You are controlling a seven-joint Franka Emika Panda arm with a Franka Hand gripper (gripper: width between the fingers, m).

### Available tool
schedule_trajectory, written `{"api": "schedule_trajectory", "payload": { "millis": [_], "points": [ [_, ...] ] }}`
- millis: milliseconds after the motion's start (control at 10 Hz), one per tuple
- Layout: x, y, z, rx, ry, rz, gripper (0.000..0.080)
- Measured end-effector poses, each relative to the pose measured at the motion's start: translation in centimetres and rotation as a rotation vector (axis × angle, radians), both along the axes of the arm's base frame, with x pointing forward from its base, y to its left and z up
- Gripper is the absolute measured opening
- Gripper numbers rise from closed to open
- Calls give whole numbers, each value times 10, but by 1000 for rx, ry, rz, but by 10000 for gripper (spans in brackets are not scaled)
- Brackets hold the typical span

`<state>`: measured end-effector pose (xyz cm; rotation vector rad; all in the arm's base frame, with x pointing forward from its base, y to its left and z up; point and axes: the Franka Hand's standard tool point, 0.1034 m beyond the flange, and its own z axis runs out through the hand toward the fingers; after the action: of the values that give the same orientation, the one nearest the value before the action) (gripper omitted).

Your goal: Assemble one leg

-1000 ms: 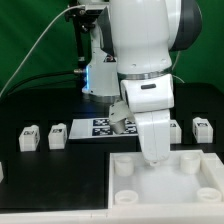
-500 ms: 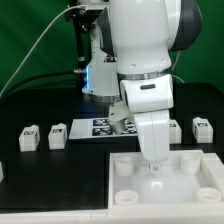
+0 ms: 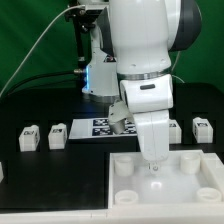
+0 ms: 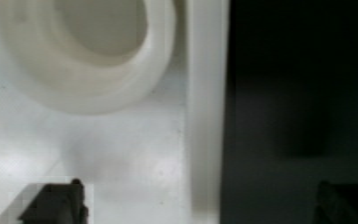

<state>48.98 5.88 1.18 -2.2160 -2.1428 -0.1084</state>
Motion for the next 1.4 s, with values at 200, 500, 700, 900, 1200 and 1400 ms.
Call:
{"api": "schedule_trajectory", "payload": {
  "millis": [200, 500, 700, 900, 1200, 1400],
  "points": [
    [1, 3, 11, -3, -3, -90, 648],
    [-28, 43, 54, -21, 14, -410, 648],
    [-52, 81, 54, -1, 18, -626, 648],
    [-56, 88, 53, 8, 37, -778, 648],
    [-59, 92, 52, 23, 76, -1073, 648],
    [-76, 113, 48, 25, 130, -1385, 648]
  ]
}}
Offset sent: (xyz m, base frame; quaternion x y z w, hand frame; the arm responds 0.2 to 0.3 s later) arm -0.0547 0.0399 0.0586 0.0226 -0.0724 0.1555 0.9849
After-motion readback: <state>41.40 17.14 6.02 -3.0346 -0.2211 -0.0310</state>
